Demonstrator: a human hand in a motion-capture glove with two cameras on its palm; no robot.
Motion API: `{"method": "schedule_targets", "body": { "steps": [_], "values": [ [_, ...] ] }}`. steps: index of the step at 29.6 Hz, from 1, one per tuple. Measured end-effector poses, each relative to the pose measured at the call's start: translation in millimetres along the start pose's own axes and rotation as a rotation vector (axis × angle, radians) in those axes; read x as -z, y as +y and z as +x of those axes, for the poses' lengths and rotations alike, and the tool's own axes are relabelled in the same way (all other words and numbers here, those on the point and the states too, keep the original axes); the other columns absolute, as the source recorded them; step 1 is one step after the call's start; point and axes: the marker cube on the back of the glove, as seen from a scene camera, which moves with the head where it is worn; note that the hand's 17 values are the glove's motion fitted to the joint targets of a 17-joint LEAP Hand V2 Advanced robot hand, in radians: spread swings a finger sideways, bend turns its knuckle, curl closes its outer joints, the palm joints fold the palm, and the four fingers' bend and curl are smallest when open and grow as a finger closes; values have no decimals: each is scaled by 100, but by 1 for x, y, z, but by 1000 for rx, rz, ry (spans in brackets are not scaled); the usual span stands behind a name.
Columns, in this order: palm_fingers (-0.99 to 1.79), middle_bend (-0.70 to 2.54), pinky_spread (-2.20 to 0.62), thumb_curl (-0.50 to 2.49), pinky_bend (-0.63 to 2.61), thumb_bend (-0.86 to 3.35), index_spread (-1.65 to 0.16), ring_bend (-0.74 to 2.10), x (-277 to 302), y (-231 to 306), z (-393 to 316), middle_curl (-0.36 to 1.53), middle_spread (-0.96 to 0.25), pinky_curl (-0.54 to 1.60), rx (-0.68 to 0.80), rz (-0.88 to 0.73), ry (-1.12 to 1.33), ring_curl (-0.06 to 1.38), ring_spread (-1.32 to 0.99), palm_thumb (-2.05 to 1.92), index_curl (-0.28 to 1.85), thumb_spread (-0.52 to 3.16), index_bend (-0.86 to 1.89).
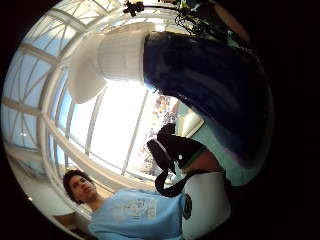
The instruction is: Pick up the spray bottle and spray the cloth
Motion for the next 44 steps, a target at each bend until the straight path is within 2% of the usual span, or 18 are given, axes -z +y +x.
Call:
{"method": "schedule_targets", "body": {
  "steps": [9, 14, 19, 29, 33, 44],
  "values": [
    [54, 28, 26, 31, 30, -2, -41, 32, -16, -7, -2, 40, -8, 34, 29, 103, 46, 33, 0, 54, 21, 91, 8],
    [73, 27, 28, 38, 24, 9, -37, 33, -16, -7, -2, 40, -7, 32, 28, 150, 42, 32, 0, 79, 26, 90, 21],
    [81, 25, 29, 42, 20, 10, -34, 37, -16, -8, -7, 40, -7, 32, 41, 146, 62, 34, -2, 88, 29, 89, 18],
    [89, 17, 29, 49, 19, 4, -31, 45, -40, -15, -54, 39, -7, 32, 100, -222, 226, 37, -3, 94, 33, 81, 16],
    [91, 16, 29, 51, 20, 2, -31, 47, -56, -26, -77, 38, -7, 33, 36, -392, 314, 38, -3, 94, 33, 80, 15],
    [93, 15, 28, 55, 25, -3, -29, 52, -105, -47, -106, 36, -7, 35, -65, -642, 430, 40, -2, 93, 34, 79, 13]
  ]
}}
